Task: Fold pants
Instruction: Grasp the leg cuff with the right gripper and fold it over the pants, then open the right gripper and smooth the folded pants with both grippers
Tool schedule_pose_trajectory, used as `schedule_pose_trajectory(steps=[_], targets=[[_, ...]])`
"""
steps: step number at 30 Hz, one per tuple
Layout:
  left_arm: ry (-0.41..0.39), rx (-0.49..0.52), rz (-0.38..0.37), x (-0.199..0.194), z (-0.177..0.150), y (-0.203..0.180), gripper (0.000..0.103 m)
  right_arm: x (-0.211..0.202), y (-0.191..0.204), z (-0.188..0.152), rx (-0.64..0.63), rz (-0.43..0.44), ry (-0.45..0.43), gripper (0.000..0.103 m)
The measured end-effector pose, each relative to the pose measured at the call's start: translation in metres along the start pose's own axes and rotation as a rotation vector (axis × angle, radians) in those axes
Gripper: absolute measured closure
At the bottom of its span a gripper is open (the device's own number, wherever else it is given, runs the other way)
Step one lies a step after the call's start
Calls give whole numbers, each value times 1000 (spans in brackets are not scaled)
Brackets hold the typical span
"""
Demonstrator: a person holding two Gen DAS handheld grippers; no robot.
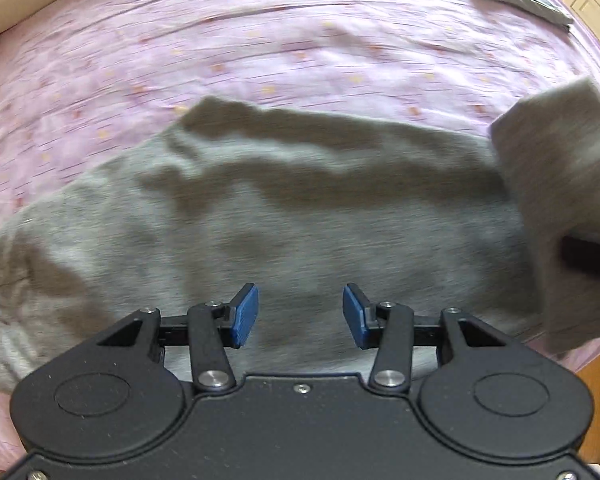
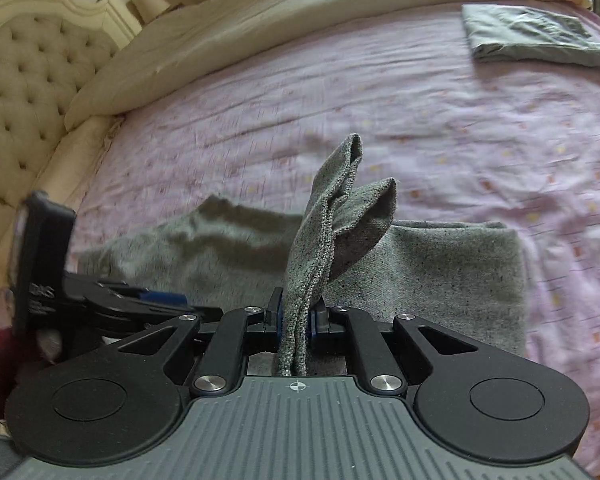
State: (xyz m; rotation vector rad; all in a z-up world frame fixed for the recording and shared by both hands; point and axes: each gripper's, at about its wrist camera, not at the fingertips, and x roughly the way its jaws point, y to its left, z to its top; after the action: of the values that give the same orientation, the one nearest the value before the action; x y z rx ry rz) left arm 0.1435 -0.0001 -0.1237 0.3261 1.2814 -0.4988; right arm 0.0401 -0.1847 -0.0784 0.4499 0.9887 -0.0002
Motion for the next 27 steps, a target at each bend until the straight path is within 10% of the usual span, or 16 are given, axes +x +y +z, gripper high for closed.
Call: schedule_pose_trajectory(steps=[6,13,27], targets=[[-11,-19,10,-10,-5,32,49,65,43,-19,-78,-71,116,80],[-43,-19,-52,-20,2,21,49,31,41,-16,-14,23,52,70],[114,102,-46,23,0,-60,48,32,-123,26,268,-137,120,82]])
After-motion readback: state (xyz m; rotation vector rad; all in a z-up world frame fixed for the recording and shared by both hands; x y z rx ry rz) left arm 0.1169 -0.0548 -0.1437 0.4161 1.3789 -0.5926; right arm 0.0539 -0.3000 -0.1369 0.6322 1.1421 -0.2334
